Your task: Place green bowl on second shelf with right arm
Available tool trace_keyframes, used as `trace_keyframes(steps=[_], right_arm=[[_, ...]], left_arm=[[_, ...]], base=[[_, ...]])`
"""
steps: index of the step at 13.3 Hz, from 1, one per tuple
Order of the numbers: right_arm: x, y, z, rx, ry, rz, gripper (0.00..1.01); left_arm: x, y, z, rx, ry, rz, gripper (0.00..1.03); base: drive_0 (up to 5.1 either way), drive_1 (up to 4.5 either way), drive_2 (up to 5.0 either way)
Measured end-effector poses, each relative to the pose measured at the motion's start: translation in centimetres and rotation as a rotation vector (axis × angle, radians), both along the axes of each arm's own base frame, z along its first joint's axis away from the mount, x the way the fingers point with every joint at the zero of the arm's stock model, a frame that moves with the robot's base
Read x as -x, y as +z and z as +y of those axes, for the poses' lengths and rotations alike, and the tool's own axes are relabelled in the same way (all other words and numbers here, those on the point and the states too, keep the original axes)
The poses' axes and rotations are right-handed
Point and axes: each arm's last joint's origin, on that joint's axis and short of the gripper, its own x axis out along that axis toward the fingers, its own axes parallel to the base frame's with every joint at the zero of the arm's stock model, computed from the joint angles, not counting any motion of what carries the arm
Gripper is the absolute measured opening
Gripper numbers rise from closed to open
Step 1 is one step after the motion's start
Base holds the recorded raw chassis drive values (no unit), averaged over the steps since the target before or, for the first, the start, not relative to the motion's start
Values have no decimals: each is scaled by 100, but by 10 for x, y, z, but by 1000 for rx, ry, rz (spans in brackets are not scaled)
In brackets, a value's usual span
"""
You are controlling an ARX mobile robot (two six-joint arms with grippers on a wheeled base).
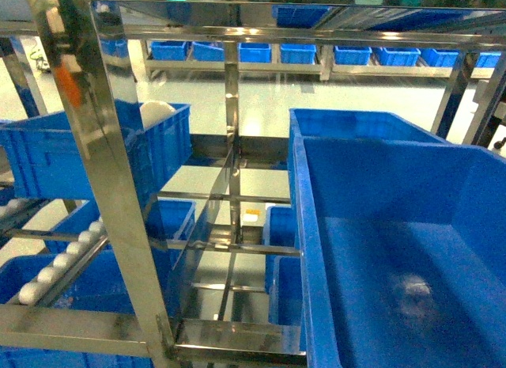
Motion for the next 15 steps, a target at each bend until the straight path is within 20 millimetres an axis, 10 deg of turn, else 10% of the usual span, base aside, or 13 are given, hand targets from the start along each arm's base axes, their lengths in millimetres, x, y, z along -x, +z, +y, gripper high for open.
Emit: trace_keyframes(steps=[15], right_arm=[[0,0,0,0,0,-2,2]], left_arm=[[0,-1,0,0,0,6,98]], base=[[-1,132,-133]])
